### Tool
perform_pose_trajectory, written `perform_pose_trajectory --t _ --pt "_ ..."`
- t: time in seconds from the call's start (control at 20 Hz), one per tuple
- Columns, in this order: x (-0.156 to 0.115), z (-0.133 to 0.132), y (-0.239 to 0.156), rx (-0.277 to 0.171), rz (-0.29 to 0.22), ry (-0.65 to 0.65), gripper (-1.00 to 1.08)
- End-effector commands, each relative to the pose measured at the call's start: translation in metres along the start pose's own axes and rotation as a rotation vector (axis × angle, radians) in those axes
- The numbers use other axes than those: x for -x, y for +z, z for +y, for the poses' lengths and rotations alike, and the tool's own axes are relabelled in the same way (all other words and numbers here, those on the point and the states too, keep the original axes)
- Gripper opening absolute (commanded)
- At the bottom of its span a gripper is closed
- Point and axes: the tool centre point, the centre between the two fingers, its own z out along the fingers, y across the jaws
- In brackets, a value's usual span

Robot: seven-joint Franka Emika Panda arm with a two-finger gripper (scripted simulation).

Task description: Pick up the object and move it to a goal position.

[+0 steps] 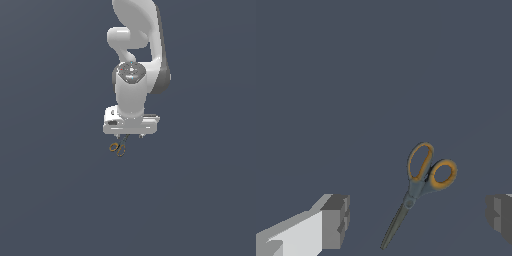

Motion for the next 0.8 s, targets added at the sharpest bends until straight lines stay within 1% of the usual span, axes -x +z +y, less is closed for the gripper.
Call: perform_pose_trajectory --t 0.0,0.15,0.4,0.75 --pt "0.000 0.000 0.000 0.000 0.000 0.000 1.00" --pt "0.000 0.006 -0.001 -0.002 0.000 0.017 1.00" --pt "-0.002 0.028 -0.008 -0.010 0.001 0.070 1.00" --pt "-0.001 0.027 -0.006 -0.011 0.001 0.080 1.00"
